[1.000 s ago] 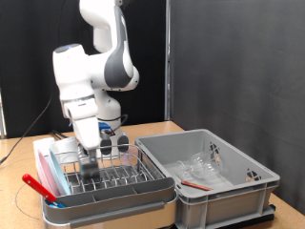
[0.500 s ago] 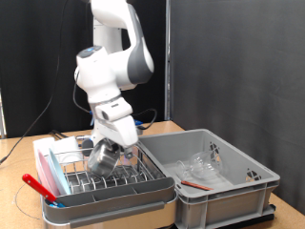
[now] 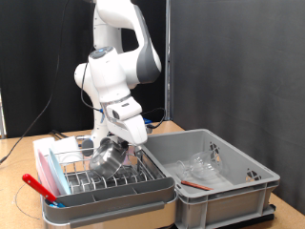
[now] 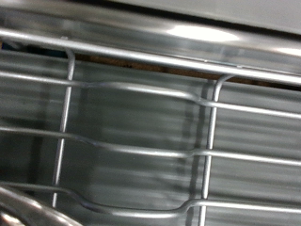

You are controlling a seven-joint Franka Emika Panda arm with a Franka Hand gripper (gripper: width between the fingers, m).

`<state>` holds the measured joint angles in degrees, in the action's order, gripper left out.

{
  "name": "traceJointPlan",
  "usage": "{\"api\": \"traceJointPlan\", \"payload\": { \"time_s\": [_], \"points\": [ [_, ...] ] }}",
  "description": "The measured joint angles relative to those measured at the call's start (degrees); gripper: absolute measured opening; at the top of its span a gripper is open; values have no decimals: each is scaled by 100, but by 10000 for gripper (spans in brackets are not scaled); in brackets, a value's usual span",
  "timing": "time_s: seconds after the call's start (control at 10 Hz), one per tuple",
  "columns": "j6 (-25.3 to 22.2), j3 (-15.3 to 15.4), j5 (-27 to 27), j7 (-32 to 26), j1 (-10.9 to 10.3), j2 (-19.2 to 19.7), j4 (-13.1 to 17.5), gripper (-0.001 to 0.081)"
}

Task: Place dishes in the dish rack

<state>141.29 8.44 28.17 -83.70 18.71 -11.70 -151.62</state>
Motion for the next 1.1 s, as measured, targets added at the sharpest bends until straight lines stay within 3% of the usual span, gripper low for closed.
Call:
{"api": "traceJointPlan", "payload": {
  "time_s": [0.3, 1.1],
  "points": [
    [-5, 0, 160, -44, -8, -148, -79, 811],
    [186, 218, -561, 440, 7, -168, -328, 811]
  ]
}}
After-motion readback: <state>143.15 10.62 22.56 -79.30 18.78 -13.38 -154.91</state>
